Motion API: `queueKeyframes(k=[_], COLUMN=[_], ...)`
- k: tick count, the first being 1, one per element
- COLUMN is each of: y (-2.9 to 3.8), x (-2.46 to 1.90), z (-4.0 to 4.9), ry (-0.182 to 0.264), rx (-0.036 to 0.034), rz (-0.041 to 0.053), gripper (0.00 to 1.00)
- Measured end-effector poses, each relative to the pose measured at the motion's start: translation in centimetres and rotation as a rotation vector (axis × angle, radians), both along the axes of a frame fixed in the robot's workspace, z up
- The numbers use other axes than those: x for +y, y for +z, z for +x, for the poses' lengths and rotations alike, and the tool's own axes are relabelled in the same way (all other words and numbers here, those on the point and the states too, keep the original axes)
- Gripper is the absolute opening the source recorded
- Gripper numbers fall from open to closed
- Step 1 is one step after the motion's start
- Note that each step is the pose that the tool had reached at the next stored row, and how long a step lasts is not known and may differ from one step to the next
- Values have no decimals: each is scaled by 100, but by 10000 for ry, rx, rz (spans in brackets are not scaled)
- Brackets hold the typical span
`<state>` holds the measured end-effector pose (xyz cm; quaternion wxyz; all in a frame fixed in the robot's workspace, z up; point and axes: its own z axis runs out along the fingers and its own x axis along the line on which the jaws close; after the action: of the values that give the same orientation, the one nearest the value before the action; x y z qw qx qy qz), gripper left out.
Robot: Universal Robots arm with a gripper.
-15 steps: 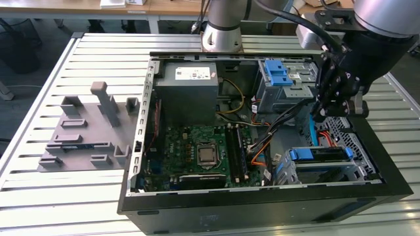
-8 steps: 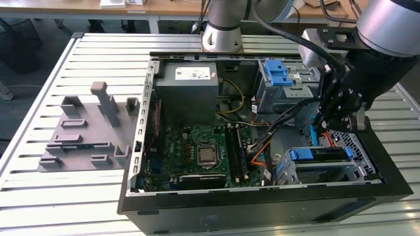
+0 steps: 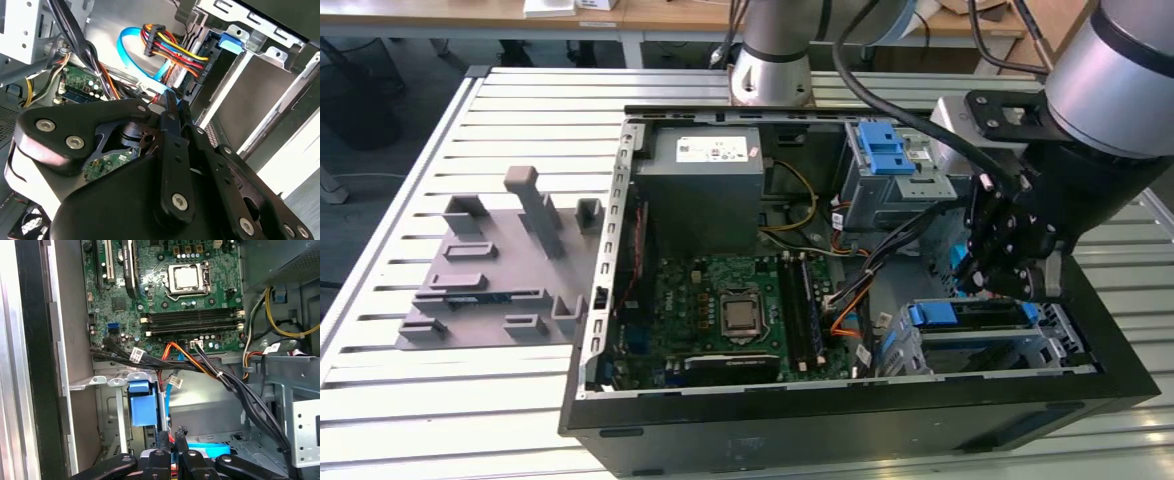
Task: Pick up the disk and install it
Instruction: 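Insert the second disk wire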
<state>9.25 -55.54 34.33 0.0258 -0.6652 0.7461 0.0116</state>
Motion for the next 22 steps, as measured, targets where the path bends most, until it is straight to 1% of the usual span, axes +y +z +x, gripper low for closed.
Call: queueKeyframes(k=[4, 8, 10, 12, 14, 15, 17, 22], y=[0, -18, -28, -35, -40, -41, -44, -56], x=[-1, -50, -73, -89, -114, -129, -142, -147], z=[0, 0, 1, 7, 12, 11, 12, 26], ry=[0, 0, 0, 1, 0, -1, -1, 1], rx=[1, 0, 0, 0, 0, 0, 0, 1], rz=[-4, 14, 90, 204, 257, 263, 263, 263], gripper=[16, 16, 16, 16, 16, 16, 16, 16])
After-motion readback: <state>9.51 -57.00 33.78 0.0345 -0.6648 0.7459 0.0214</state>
